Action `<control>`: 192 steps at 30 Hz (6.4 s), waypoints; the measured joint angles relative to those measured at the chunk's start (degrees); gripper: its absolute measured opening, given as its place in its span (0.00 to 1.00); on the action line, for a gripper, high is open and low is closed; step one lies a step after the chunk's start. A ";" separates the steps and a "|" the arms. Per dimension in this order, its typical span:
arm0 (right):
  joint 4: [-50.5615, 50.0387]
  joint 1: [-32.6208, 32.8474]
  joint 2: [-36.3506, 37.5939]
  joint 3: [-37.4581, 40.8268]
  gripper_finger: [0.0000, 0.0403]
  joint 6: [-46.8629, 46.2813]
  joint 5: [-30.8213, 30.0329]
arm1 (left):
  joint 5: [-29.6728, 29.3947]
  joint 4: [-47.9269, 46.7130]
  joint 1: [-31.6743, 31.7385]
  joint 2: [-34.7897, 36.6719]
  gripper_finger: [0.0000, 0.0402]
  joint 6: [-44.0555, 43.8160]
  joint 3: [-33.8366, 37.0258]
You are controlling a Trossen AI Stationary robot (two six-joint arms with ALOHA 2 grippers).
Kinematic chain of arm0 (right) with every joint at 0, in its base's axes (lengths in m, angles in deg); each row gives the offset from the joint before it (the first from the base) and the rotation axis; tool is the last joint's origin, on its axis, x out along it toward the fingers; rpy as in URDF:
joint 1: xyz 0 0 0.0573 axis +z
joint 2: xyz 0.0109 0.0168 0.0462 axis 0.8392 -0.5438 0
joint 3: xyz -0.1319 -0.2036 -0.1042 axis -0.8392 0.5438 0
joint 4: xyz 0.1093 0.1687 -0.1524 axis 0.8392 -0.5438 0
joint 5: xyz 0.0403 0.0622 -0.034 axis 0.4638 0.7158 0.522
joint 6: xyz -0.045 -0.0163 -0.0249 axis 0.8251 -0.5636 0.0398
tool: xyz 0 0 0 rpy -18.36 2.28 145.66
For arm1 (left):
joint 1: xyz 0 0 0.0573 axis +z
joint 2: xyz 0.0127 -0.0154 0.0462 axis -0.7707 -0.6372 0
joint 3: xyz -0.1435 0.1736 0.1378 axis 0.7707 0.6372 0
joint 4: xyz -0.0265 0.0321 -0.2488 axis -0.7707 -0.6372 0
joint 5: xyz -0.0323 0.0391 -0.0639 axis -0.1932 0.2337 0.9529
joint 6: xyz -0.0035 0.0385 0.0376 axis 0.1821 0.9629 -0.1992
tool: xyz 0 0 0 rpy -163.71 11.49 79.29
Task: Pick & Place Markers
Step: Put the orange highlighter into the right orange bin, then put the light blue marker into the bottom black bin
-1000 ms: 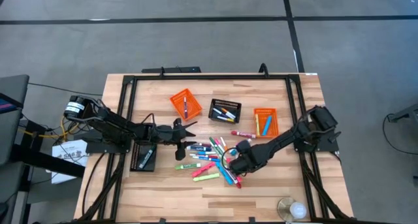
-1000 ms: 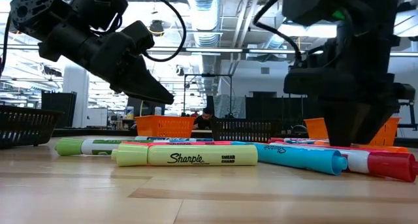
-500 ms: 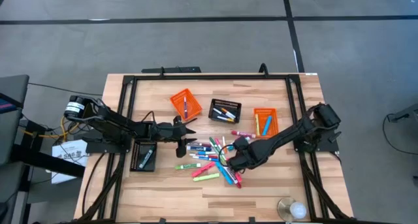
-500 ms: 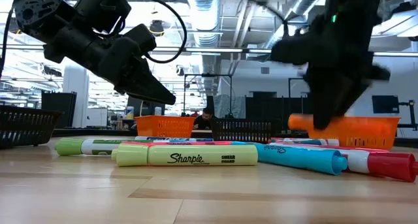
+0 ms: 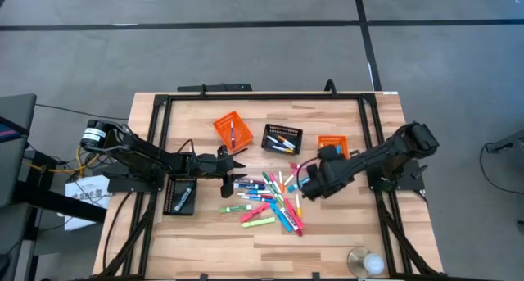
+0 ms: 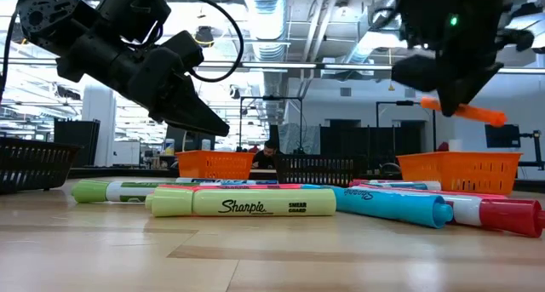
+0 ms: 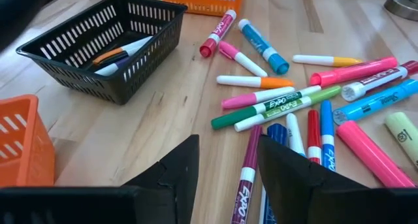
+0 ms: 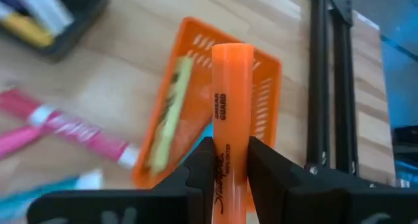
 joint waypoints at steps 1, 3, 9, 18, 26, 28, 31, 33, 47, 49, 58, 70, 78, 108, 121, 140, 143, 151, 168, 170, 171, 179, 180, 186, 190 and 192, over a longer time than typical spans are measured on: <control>1.22 -1.03 0.61 1.16 0.16 0.79 -0.56 | 0.00 0.00 0.00 0.00 0.37 0.00 0.00; 4.14 -2.97 1.35 3.51 0.18 2.98 -1.70 | 0.00 0.02 0.00 -0.02 0.37 0.00 0.00; 10.22 -9.05 1.21 9.09 0.25 7.27 -1.53 | 0.00 0.00 0.00 0.00 0.37 0.00 0.00; 16.57 -12.82 1.00 11.21 0.28 14.12 -0.51 | 0.00 0.00 0.00 0.00 0.37 -0.01 0.00; 16.89 -10.12 1.00 4.86 0.28 17.42 1.43 | 0.00 0.00 0.00 0.00 0.37 -0.36 0.00; 18.50 -8.78 1.00 2.22 0.28 20.25 1.40 | -0.01 -0.01 -0.04 0.00 0.37 -0.39 0.00; 23.17 -6.17 1.00 -0.86 0.28 25.98 1.22 | -0.03 -0.02 -0.35 0.00 0.37 -0.42 0.00; 28.74 -4.09 1.02 -1.61 0.28 31.76 1.19 | -0.03 -0.02 -0.68 0.00 0.37 -0.42 0.00; 40.99 4.68 1.00 0.82 0.35 42.46 8.88 | -0.03 -0.02 -2.36 0.00 0.37 -0.45 0.00; 40.69 4.99 1.00 0.82 0.39 43.55 8.85 | -0.03 -0.02 -2.36 0.00 0.37 -0.46 0.00; 40.33 3.96 1.00 0.86 0.47 47.09 7.55 | -0.03 -0.02 -2.34 0.00 0.37 -0.46 0.00; 40.07 -1.87 1.00 0.86 0.43 51.64 13.58 | -0.03 -0.02 -2.34 0.00 0.37 -0.46 0.00; 41.49 -3.17 1.00 2.74 0.42 51.77 14.87 | -0.03 -0.02 -2.34 0.00 0.37 -0.48 0.00; 63.86 -6.63 1.28 21.70 0.25 64.79 19.12 | -0.03 0.02 -2.32 0.00 0.37 -0.48 0.00; 82.82 -4.89 2.30 14.89 0.20 79.82 15.58 | 0.00 4.84 -2.34 0.00 0.37 -0.46 0.00; 103.15 -7.51 1.98 14.83 0.20 90.14 16.35 | 6.38 22.63 -2.32 0.02 0.37 6.88 0.00; 103.15 -7.51 1.98 14.83 0.20 90.13 16.42 | 6.38 25.09 -2.32 0.02 0.37 6.91 0.00; 105.18 -7.62 1.98 14.83 0.20 90.43 16.50 | 6.40 29.19 -2.32 0.02 0.36 6.91 0.00; 108.35 -9.17 1.98 14.94 0.21 95.11 16.76 | 4.62 29.66 -2.29 0.09 0.20 7.06 -2.29; 108.58 -9.20 1.98 14.94 0.23 95.84 16.53 | 4.01 29.18 -2.31 0.07 0.21 6.87 -2.29; 108.58 -9.22 2.00 14.91 0.24 96.67 16.50 | 3.68 28.85 -2.32 0.03 0.20 6.82 -2.29; 107.87 -10.52 2.01 14.89 0.41 99.68 16.55 | 1.24 24.68 -2.44 0.02 0.18 3.36 -2.29; 107.85 -10.75 2.01 14.89 0.43 99.68 16.52 | 0.44 23.53 -2.52 0.05 0.19 2.57 -2.29; 107.52 -12.33 2.03 14.85 0.54 99.68 16.36 | -0.86 5.84 -2.58 5.64 0.18 -7.63 -2.19; 106.91 -13.28 2.05 14.83 0.57 99.68 16.41 | -0.98 -14.86 -2.91 15.86 0.17 -15.71 -2.14; 106.56 -13.68 2.05 14.83 0.57 99.68 16.52 | -0.33 -25.81 -3.23 22.71 0.18 -20.19 -2.15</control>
